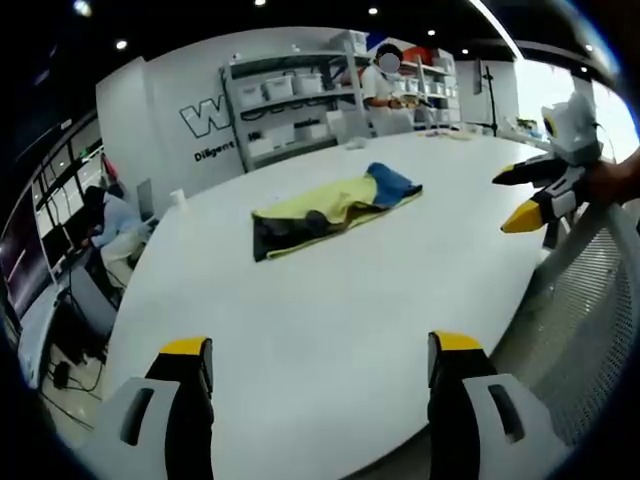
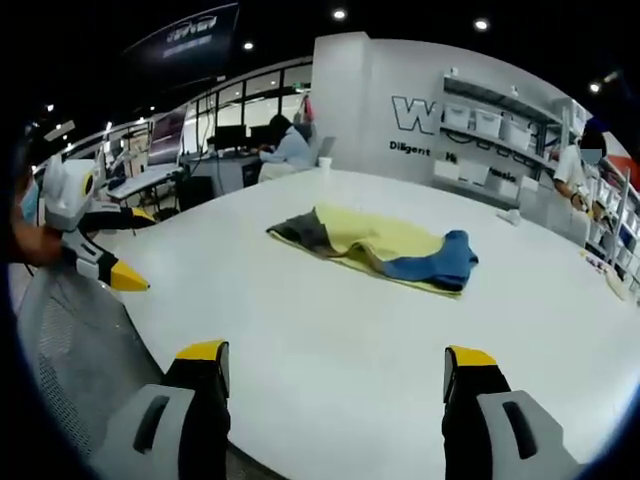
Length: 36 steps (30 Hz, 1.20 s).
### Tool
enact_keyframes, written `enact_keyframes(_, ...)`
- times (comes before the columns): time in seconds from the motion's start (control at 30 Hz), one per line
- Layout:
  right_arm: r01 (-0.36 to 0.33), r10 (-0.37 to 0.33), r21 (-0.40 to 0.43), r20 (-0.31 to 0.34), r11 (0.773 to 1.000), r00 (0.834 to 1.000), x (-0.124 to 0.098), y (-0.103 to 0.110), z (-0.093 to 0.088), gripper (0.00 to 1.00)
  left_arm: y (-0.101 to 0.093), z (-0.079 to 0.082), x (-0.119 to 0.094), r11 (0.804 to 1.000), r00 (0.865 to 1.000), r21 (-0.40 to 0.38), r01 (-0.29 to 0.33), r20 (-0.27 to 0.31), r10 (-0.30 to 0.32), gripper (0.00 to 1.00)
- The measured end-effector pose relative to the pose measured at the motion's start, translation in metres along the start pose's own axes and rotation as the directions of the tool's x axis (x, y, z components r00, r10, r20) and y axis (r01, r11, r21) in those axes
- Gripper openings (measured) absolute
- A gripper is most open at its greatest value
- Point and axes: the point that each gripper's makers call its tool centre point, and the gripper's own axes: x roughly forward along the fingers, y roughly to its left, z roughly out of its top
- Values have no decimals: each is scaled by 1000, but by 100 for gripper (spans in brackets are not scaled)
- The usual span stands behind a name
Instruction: Fold the garment on the visible template until the final outline fits inside the template.
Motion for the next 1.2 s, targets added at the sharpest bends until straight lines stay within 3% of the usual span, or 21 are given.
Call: enact_keyframes(1.2, 1, -1, 2, 4, 1000, 1000, -1, -1, 0, 86, 0, -1, 0, 1000, 1000, 1, -5, -7, 5, 86)
